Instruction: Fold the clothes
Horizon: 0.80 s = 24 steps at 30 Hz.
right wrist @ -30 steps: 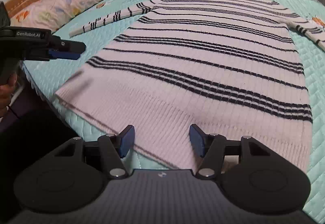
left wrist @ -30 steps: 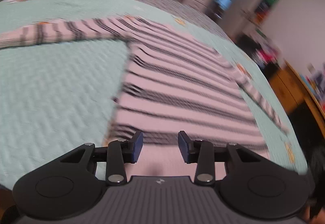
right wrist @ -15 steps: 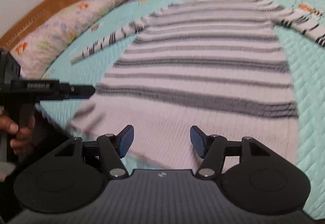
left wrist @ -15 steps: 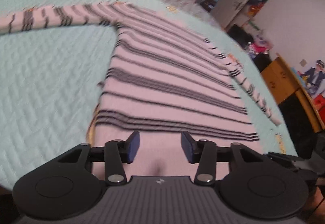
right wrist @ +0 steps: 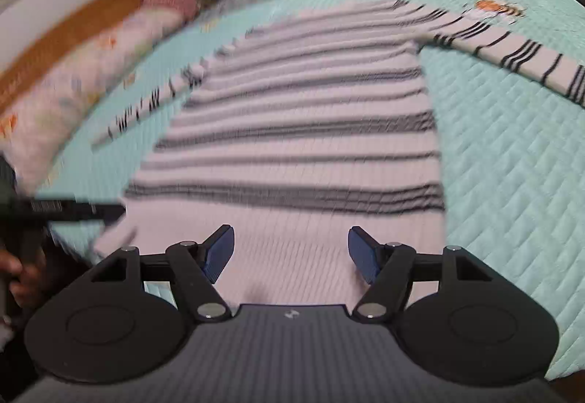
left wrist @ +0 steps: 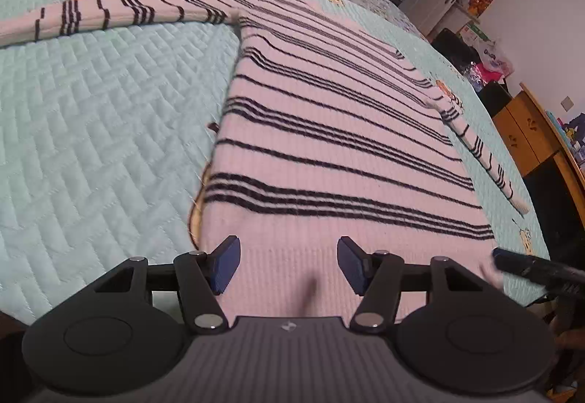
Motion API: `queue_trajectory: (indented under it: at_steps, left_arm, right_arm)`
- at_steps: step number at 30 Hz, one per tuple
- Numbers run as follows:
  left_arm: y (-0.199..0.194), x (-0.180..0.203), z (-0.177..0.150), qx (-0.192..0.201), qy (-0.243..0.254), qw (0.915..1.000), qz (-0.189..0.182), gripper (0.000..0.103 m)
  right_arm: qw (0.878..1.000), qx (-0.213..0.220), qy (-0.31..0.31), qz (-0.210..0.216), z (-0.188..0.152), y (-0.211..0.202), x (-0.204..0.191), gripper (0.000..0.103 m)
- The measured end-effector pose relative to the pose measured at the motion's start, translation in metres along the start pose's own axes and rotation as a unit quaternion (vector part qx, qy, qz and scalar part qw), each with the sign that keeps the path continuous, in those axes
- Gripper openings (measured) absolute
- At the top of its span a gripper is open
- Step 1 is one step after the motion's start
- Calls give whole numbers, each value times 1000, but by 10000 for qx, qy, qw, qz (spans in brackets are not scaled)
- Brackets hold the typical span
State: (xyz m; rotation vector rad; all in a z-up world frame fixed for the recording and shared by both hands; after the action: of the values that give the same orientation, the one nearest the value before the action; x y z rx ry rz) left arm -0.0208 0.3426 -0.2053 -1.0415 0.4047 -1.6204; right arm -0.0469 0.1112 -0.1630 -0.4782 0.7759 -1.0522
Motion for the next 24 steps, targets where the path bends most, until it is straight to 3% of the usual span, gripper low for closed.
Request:
queue_trajectory:
  at_steps: [3, 6, 10, 12, 15, 19, 24]
  left_arm:
    - [6, -7, -8, -71, 7, 9999, 93, 62]
    - [6, -7, -10, -43, 49, 9999, 159, 62]
    - [2, -4, -9, -16, 65, 9997, 234, 62]
    - [-2, -2, -7, 58, 42, 9998, 198, 62]
    - [-8, -1, -7, 119, 108, 9995, 268, 62]
    - [-17, -5, -7, 204, -10, 9995, 256, 62]
    - [-26, -17, -8, 276, -228, 9988, 333, 62]
  right_arm:
    - [9998, -147, 51, -77, -5, 5, 14, 66]
    - [9984, -480, -45, -309, -24, 22, 33, 49]
    - [9996, -270, 79, -19, -23, 13, 40, 48]
    - [9997, -197, -105, -76, -14, 8, 44, 49]
    - [9945, 478, -773, -529, 19, -5, 38, 52]
    - [9699, 1382, -1658, -1130, 63, -25, 27, 58]
    - [9157, 2566, -2569, -1723, 116, -55, 0, 61]
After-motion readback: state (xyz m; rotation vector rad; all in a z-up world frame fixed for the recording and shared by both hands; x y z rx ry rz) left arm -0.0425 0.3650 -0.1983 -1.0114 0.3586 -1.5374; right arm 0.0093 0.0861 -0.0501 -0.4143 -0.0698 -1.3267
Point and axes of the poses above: each gripper's, at about its wrist camera, not at the fingertips, and y roughly the way its jaws point, x to its right, z to its top, the point moved 7 cm from there along y, roughly the way its jaws point, and after that the axes turned 2 degrees about -z, right-handed, at the moved point
